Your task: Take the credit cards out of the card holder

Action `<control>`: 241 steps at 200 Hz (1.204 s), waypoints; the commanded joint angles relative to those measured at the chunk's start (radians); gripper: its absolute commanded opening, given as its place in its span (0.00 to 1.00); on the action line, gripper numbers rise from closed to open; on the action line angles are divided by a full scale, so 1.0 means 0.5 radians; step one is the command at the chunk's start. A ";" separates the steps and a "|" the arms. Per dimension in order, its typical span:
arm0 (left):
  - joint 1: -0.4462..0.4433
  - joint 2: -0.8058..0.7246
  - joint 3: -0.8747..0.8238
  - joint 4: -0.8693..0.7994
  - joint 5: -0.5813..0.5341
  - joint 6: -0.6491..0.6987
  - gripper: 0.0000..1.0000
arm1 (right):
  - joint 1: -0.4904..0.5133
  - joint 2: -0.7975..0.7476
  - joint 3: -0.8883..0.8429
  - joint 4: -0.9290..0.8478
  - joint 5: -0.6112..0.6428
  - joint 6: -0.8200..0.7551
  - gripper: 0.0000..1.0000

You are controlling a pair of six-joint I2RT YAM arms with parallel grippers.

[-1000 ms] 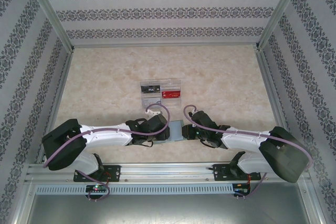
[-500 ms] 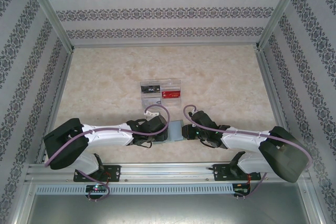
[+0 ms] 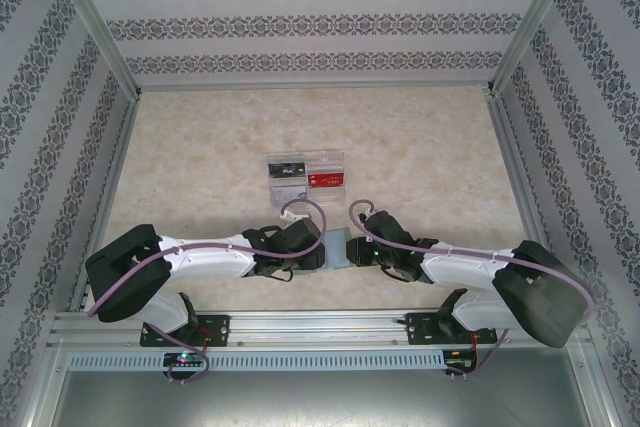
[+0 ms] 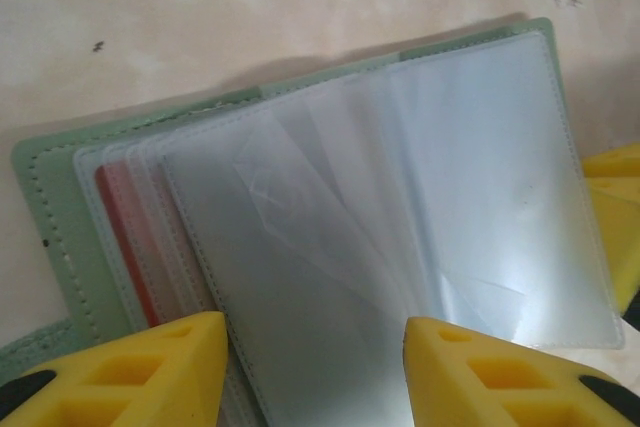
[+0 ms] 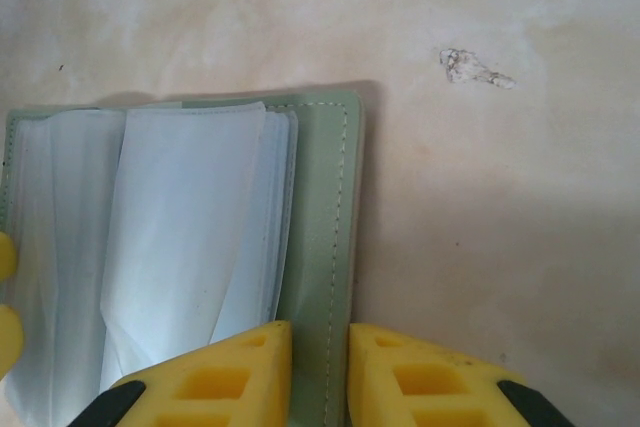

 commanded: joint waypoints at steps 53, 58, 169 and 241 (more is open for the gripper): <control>-0.005 0.085 0.116 0.119 0.101 0.078 0.51 | 0.012 0.078 0.007 0.004 -0.045 0.021 0.24; -0.007 0.078 0.119 0.109 0.091 0.076 0.51 | 0.011 0.078 0.007 0.004 -0.044 0.021 0.24; -0.005 -0.040 0.022 -0.214 -0.144 -0.078 0.51 | 0.011 0.087 0.007 0.004 -0.046 0.021 0.24; -0.005 0.002 0.048 -0.293 -0.181 -0.105 0.51 | 0.010 0.087 0.007 0.004 -0.045 0.020 0.24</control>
